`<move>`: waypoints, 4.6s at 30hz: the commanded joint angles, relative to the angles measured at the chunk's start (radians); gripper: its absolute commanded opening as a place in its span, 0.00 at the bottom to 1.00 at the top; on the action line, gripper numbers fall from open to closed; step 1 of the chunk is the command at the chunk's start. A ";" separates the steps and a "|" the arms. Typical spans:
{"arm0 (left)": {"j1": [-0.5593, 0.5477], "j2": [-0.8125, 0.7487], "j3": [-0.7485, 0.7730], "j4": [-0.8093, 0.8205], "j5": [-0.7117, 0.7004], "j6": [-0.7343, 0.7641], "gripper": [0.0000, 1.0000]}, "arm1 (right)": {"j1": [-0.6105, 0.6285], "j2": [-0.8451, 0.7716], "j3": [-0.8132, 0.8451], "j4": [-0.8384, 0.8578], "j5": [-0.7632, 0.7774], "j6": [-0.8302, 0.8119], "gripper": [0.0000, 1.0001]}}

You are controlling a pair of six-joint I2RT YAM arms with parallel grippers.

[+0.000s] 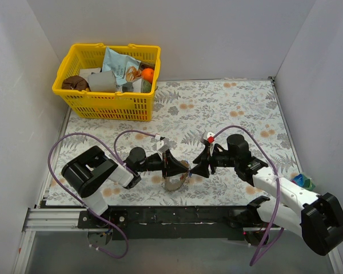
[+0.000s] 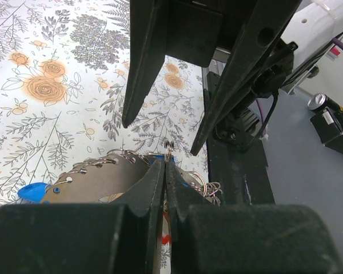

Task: Put the keys on the keyring

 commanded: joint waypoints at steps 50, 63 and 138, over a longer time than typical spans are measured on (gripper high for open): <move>-0.018 -0.405 0.262 -0.852 0.080 0.599 0.64 | 0.013 0.209 0.374 -0.469 -0.048 -0.202 0.01; -0.004 -0.304 0.342 -1.060 0.071 0.694 0.55 | 0.078 0.266 0.433 -0.635 0.067 -0.265 0.01; -0.001 -0.127 0.190 -0.539 0.161 0.477 0.25 | 0.116 0.258 0.413 -0.600 0.067 -0.273 0.01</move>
